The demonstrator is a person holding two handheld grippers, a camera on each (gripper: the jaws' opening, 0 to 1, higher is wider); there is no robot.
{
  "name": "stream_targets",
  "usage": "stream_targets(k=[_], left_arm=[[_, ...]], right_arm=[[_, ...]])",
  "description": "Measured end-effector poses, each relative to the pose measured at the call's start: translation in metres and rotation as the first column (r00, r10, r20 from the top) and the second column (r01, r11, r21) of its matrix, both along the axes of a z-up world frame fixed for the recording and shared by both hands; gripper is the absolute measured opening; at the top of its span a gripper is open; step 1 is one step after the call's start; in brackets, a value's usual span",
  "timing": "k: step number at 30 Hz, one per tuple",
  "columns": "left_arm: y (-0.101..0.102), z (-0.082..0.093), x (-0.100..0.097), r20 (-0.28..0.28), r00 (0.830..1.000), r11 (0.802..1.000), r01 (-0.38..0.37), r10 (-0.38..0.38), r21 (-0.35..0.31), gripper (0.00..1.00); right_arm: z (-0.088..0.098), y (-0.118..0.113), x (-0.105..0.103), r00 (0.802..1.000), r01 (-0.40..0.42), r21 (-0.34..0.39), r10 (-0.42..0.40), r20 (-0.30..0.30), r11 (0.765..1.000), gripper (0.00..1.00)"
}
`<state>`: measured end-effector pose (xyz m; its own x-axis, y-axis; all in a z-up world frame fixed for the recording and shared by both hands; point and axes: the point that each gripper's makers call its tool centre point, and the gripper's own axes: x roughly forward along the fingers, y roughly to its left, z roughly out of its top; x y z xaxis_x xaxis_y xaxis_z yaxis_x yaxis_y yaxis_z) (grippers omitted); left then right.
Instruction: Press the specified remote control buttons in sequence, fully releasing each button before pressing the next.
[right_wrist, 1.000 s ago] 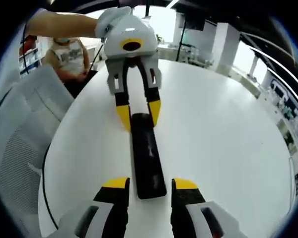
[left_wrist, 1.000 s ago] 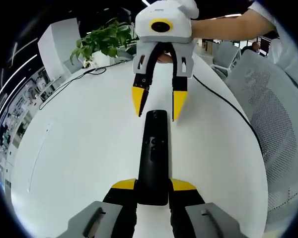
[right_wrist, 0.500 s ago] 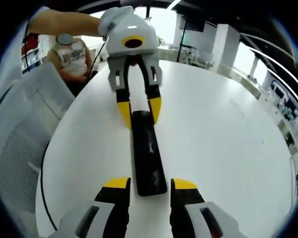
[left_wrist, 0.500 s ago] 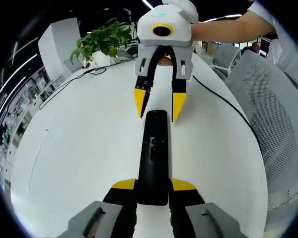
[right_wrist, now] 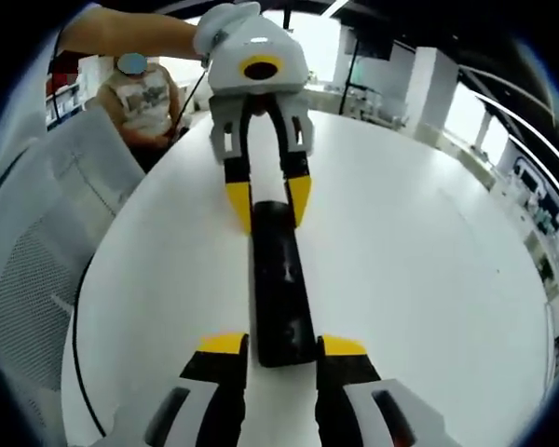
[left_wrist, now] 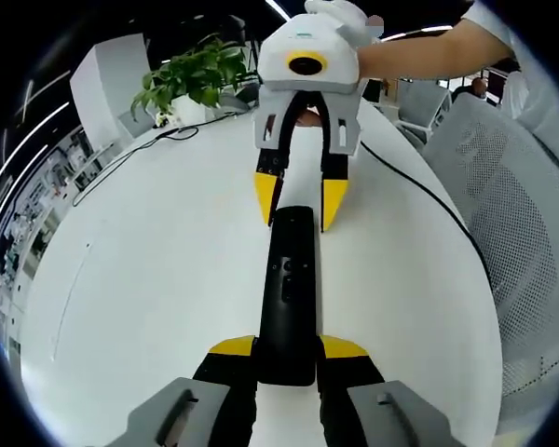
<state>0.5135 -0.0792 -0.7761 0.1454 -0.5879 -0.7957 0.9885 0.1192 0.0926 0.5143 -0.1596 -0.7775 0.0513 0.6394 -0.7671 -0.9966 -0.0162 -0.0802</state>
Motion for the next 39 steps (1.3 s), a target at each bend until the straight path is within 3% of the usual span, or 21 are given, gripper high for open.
stream_targets(k=[5, 14, 25, 39], left_arm=[[-0.0001, 0.0003, -0.0004, 0.005, 1.0, 1.0, 0.006, -0.006, 0.001, 0.23], [-0.0002, 0.0004, -0.0009, -0.006, 1.0, 1.0, 0.002, -0.002, 0.01, 0.23], [0.0007, 0.0007, -0.0009, -0.01, 1.0, 0.999, -0.02, 0.02, -0.029, 0.23], [-0.0003, 0.0006, -0.0006, -0.006, 1.0, 1.0, -0.013, 0.013, -0.015, 0.23]], right_arm=[[0.0005, 0.0003, -0.0003, 0.999, -0.039, 0.008, 0.038, 0.009, 0.999, 0.21], [0.0005, 0.0002, -0.0001, 0.999, -0.039, -0.015, 0.039, -0.013, 0.999, 0.19], [0.0007, -0.0008, -0.0004, 1.0, -0.024, 0.012, 0.024, -0.006, 1.0, 0.19], [0.0004, -0.001, -0.0016, 1.0, -0.022, 0.014, 0.022, 0.006, 1.0, 0.18]])
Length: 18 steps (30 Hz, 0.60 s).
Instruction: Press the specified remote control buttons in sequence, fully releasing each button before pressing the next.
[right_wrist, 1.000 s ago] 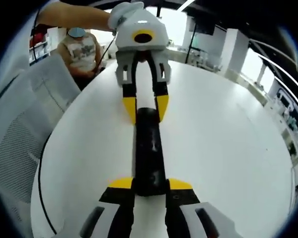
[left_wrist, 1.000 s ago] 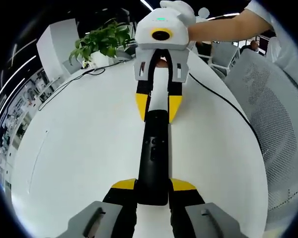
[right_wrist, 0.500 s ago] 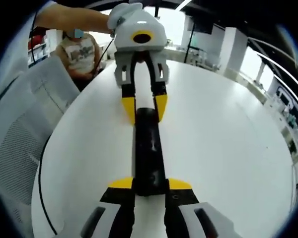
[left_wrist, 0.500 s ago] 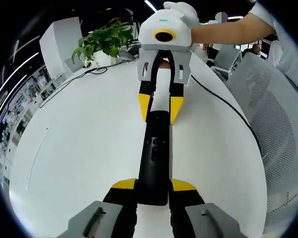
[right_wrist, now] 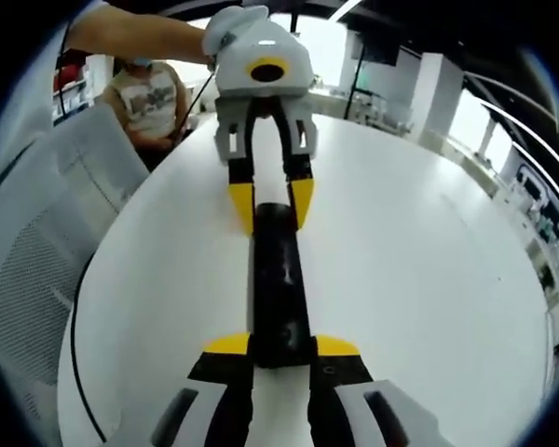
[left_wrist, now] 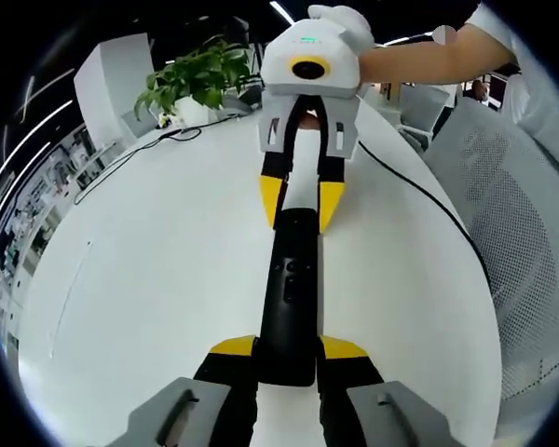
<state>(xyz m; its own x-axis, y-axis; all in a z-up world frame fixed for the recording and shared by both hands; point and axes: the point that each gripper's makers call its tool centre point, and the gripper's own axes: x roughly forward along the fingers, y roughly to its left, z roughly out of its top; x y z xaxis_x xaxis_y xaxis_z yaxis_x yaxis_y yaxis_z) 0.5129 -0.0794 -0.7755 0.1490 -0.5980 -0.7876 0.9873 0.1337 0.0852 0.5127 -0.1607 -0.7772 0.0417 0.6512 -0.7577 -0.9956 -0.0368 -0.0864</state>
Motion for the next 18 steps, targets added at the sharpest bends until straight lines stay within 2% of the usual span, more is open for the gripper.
stream_targets(k=[18], left_arm=[[-0.0063, 0.0, 0.0083, 0.04, 0.999, 1.0, 0.004, -0.003, -0.011, 0.23]], right_arm=[[0.0037, -0.0052, 0.0089, 0.999, 0.007, 0.001, -0.007, 0.047, 1.0, 0.18]])
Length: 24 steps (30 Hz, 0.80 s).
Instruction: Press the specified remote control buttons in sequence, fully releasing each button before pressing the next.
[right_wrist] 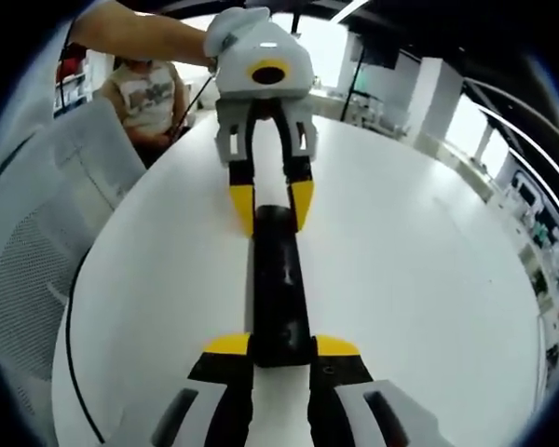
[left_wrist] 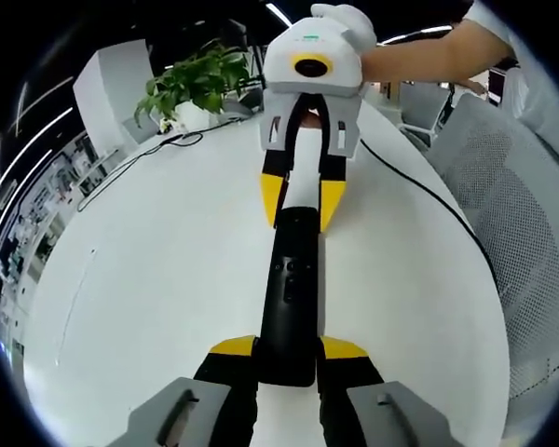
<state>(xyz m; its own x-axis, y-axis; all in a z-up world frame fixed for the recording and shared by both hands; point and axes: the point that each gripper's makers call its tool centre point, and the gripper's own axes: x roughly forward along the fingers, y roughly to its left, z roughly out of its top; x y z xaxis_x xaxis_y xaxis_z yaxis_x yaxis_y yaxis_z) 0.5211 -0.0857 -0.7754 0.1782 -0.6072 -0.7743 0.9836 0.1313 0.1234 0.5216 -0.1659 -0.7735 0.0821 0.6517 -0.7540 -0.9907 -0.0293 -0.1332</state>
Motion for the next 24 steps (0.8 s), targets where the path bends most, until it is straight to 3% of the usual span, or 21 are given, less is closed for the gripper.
stream_targets(k=[9, 24], left_arm=[[-0.002, 0.005, 0.015, 0.025, 1.0, 1.0, 0.001, -0.001, -0.027, 0.23], [-0.002, 0.017, 0.064, 0.092, 0.996, 1.0, 0.008, -0.006, -0.016, 0.23]], right_arm=[[0.006, -0.001, 0.013, 1.0, -0.002, 0.001, 0.002, 0.026, 1.0, 0.18], [0.02, 0.001, 0.064, 0.994, 0.009, 0.001, -0.01, 0.109, 1.0, 0.19]])
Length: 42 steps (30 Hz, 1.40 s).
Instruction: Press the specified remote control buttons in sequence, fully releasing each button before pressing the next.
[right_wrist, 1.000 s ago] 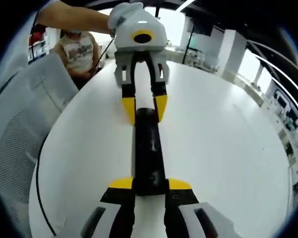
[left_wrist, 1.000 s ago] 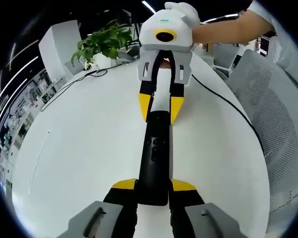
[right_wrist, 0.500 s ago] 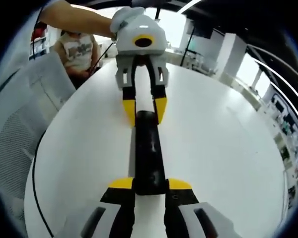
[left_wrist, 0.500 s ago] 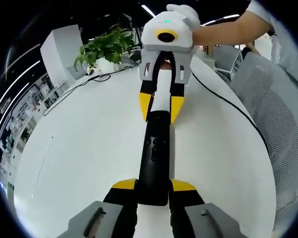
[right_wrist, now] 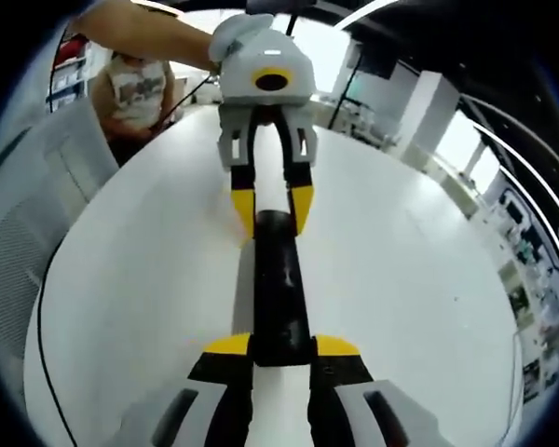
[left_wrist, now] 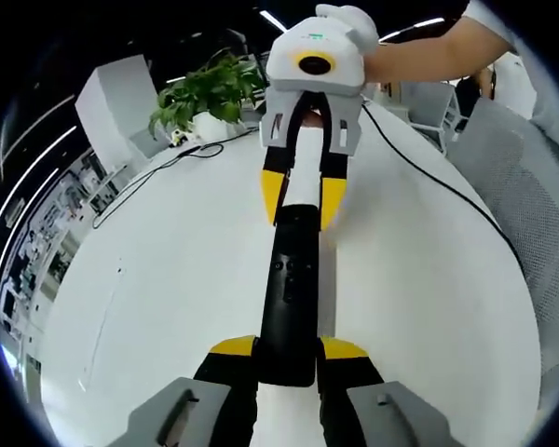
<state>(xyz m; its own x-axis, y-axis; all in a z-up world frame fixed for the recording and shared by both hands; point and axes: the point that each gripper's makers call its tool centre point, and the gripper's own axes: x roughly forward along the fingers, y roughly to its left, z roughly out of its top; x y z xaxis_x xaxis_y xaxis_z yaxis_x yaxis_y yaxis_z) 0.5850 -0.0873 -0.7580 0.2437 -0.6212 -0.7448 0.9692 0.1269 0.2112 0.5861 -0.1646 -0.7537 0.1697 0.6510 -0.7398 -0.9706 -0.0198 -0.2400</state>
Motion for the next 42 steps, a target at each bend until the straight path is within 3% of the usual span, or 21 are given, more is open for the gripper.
stream_targets(k=[26, 42], left_arm=[[0.0, -0.005, 0.091, 0.041, 0.999, 0.997, 0.017, -0.02, 0.069, 0.23], [0.003, -0.013, 0.107, 0.013, 1.0, 0.997, 0.018, -0.019, 0.08, 0.23]], right_arm=[[-0.011, -0.002, 0.091, 0.998, 0.051, 0.012, -0.051, 0.045, 0.999, 0.19], [-0.021, 0.0, 0.11, 0.999, 0.046, 0.015, -0.046, 0.022, 0.999, 0.19]])
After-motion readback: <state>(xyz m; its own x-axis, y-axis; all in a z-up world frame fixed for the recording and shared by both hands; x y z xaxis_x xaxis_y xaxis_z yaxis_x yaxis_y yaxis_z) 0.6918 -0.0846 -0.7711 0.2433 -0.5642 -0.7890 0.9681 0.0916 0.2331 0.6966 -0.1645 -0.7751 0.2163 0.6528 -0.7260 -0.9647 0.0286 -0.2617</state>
